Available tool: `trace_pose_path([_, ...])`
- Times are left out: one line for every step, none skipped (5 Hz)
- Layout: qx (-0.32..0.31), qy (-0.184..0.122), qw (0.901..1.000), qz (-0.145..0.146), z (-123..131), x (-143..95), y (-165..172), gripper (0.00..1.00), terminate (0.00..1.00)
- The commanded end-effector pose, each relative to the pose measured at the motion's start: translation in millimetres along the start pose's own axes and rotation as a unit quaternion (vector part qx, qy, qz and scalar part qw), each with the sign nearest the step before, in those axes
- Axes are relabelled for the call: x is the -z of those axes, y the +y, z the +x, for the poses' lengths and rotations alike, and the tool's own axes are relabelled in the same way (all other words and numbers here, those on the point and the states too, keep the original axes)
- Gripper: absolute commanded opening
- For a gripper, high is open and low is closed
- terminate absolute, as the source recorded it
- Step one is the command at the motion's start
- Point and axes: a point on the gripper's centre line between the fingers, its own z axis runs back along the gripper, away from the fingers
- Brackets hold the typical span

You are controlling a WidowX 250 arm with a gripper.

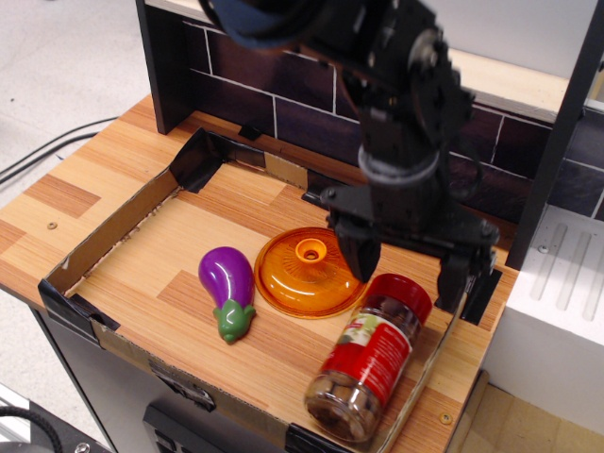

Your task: Topple basil bottle

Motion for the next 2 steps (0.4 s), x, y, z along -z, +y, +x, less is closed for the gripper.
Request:
trace_pose_path([-0.014, -0.03, 0.9995, -0.002, 19.4, -26.1, -0.2, 1.0, 0.0])
trace_pose_path([-0.014, -0.03, 0.9995, -0.002, 19.4, -26.1, -0.2, 1.0, 1.0])
